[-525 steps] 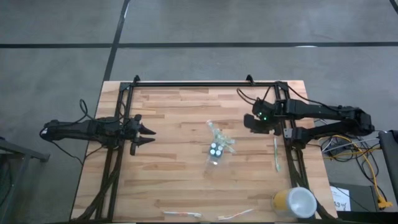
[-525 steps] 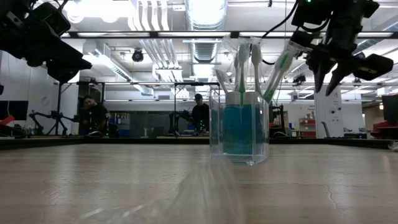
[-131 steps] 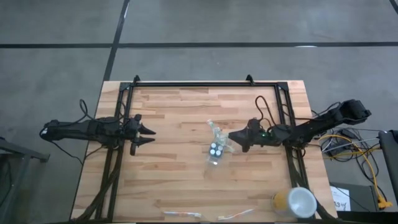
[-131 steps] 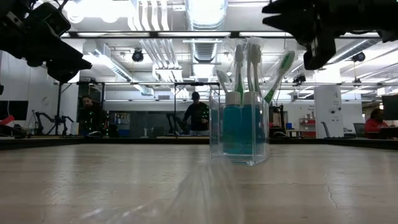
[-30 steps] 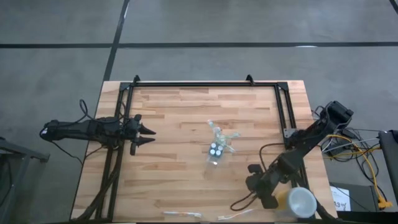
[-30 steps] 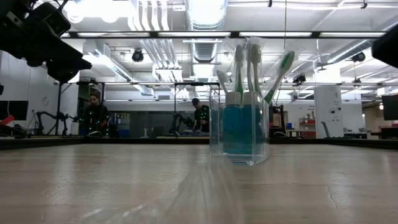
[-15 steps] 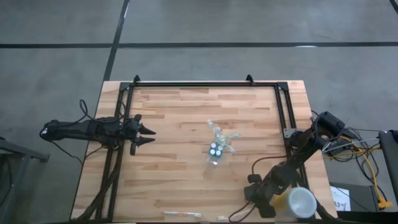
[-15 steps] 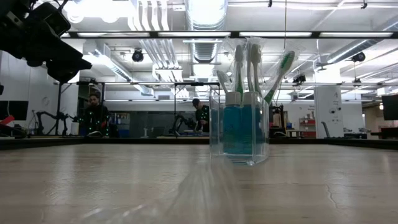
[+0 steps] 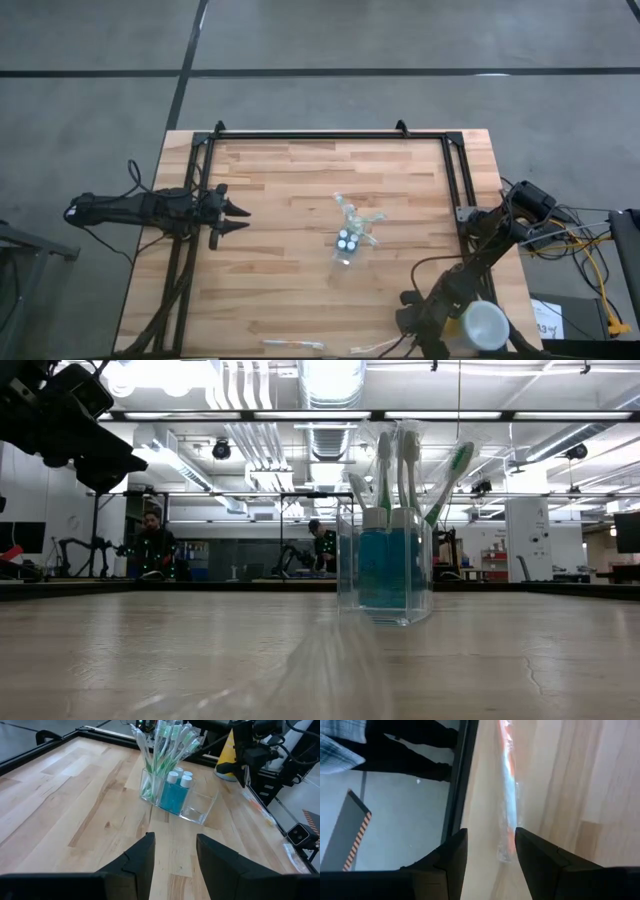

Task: Pick & Place toothbrushing station
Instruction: Put the right white orange toothbrush into the front side of the transparent organizer

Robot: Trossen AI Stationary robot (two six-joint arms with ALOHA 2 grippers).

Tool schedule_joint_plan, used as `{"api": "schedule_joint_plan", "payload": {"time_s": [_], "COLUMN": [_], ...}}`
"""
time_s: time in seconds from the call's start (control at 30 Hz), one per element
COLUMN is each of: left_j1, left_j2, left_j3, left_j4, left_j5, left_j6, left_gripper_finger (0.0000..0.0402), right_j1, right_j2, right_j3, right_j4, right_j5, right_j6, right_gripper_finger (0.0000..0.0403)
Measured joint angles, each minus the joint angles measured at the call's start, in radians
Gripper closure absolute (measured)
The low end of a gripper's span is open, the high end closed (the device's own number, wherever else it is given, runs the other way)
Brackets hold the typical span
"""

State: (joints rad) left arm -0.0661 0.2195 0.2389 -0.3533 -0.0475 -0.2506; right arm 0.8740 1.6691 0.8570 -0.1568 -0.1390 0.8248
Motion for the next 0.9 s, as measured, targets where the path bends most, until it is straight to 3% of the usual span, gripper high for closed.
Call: {"api": "schedule_joint_plan", "payload": {"time_s": [0.9], "left_j1": [0.0], "left_j2": [0.0], "left_j3": [0.0], "left_j4": [0.0], "left_j5": [-0.004], "left_j6": [0.0], "left_gripper_finger": [0.0252], "right_j1": [-0.002], "right_j2": [0.002], "right_j3": [-0.036], "right_j4": [-0.018], "right_j5": [0.037], "right_j6": [0.037], "right_gripper_finger": [0.0241]}}
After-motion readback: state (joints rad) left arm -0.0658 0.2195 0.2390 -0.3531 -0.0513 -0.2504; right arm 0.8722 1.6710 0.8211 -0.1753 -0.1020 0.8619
